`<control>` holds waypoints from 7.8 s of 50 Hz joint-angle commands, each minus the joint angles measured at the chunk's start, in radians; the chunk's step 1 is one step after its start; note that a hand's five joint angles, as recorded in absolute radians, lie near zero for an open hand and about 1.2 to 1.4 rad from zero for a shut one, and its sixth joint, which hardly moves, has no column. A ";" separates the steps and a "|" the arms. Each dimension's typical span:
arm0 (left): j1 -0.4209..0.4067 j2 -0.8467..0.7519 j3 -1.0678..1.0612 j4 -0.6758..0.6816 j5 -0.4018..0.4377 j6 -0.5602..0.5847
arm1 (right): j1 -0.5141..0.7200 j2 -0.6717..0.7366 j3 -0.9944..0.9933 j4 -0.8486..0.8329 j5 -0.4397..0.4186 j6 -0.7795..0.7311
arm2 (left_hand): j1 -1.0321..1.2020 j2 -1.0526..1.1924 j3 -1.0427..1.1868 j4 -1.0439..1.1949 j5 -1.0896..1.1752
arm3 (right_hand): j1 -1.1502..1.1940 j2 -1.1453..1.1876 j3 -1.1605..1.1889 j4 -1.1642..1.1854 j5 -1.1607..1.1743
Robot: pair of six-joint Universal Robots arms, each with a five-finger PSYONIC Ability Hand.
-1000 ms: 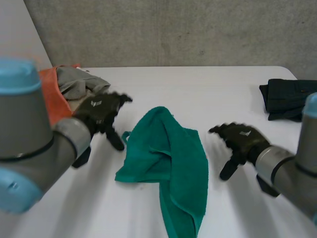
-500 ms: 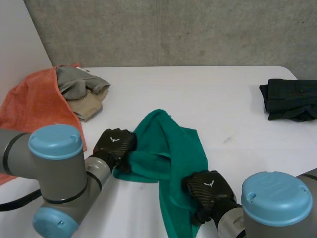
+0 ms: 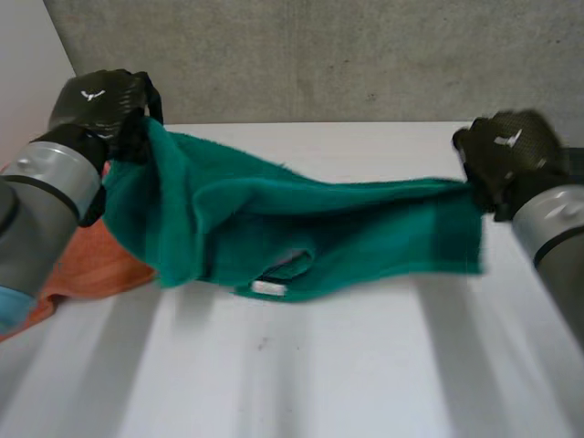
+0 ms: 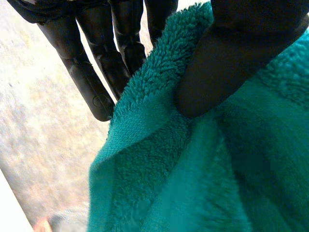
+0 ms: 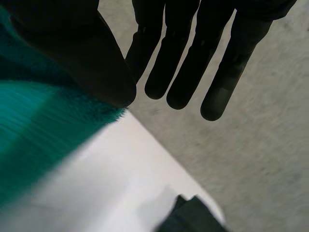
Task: Fold the laundry.
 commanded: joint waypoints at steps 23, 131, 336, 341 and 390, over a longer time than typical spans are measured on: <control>-0.001 -0.303 0.464 0.179 -0.032 -0.164 | -0.059 0.407 -0.449 -0.472 0.145 0.111 | 0.284 0.202 0.210 0.197 0.235 | 0.261 0.218 0.211 0.199 0.226; 0.071 -0.323 -0.409 0.328 0.105 0.467 | -0.095 0.360 0.157 -0.345 -0.119 0.069 | 0.283 0.201 0.209 0.196 0.234 | 0.261 0.218 0.211 0.199 0.226; -0.110 -0.204 -0.243 0.043 -0.025 0.279 | -0.151 0.484 0.002 -0.304 -0.216 -0.086 | -0.178 -0.260 -0.253 -0.265 -0.228 | 0.261 0.218 0.211 0.199 0.226; -0.093 -0.093 -0.210 -0.153 0.004 0.338 | -0.162 0.427 0.024 -0.275 -0.223 -0.061 | -0.663 -0.745 -0.737 -0.750 -0.712 | 0.261 0.218 0.211 0.199 0.226; -0.024 -0.512 0.240 -0.525 -0.020 0.151 | -0.194 0.380 0.042 -0.273 -0.191 -0.024 | -0.109 -0.191 -0.184 -0.196 -0.159 | 0.261 0.218 0.211 0.199 0.226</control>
